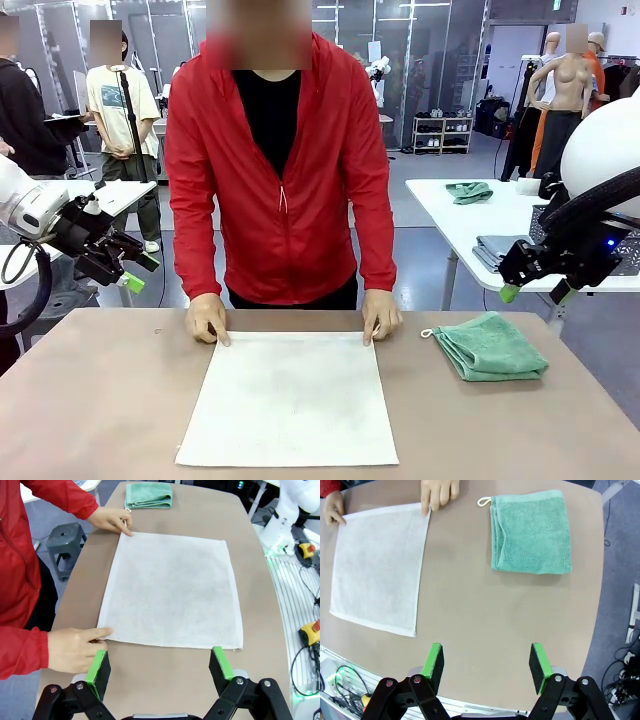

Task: Fold the towels and place them in the basket.
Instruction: When a person lays out a Towel with hook on the table, fold it in half twice.

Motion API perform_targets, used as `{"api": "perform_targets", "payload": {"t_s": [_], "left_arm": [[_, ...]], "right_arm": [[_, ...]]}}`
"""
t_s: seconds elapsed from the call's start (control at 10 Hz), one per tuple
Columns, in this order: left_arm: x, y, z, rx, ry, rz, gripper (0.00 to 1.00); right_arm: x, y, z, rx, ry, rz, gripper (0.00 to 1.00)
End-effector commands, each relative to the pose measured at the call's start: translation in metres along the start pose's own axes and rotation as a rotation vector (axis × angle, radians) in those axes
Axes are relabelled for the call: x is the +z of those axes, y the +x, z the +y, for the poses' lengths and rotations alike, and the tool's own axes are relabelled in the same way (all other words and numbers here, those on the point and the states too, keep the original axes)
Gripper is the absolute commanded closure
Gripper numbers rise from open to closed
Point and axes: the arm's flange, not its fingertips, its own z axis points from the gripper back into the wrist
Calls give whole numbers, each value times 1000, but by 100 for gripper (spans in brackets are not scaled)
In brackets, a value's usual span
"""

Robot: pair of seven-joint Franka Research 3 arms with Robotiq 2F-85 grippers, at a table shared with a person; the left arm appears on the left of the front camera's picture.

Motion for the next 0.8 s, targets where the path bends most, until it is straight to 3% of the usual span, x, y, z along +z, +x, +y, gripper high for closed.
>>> {"api": "perform_targets", "payload": {"t_s": [0.0, 0.1, 0.2, 0.3, 0.5, 0.7], "left_arm": [[0, 0, -1, -2, -2, 4, 0], [0, 0, -1, -2, -2, 4, 0], [0, 0, 0, 0, 0, 0, 0], [-2, 31, -9, -96, -3, 133, 0], [-23, 87, -19, -224, -24, 305, 0], [-61, 122, -35, -251, -53, 440, 0]], "right_arm": [[2, 0, 0, -4, -2, -4, 14], [0, 0, 0, 0, 0, 0, 14], [3, -10, 13, 229, -62, -8, 14], [-4, -9, 38, 382, -48, 24, 14], [-22, -1, 93, 708, 14, 46, 14], [-56, -2, 142, 1002, 117, 138, 14]]}}
